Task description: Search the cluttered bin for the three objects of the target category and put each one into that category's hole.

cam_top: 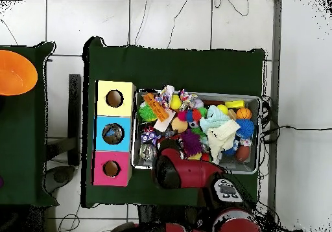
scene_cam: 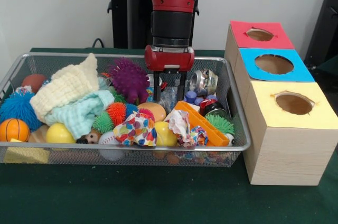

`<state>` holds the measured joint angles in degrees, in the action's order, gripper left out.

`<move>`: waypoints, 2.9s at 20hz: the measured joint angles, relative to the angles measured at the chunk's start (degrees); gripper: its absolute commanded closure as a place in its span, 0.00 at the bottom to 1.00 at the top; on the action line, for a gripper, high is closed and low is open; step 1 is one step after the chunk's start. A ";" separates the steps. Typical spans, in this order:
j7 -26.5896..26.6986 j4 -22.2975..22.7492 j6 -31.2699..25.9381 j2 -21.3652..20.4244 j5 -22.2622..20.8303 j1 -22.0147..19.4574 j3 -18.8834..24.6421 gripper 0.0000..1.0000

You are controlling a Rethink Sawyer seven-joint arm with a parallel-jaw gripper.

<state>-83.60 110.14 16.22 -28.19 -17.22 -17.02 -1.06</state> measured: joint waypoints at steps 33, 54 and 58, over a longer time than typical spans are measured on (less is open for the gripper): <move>0.01 -0.04 -4.41 -1.37 0.75 -0.14 0.80 1.00; 0.01 2.68 -18.88 -16.08 1.74 -5.73 6.52 1.00; 0.01 2.72 -22.84 -20.94 3.93 -5.77 7.92 1.00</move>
<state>-83.58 112.86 -6.62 -49.12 -13.29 -22.79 6.86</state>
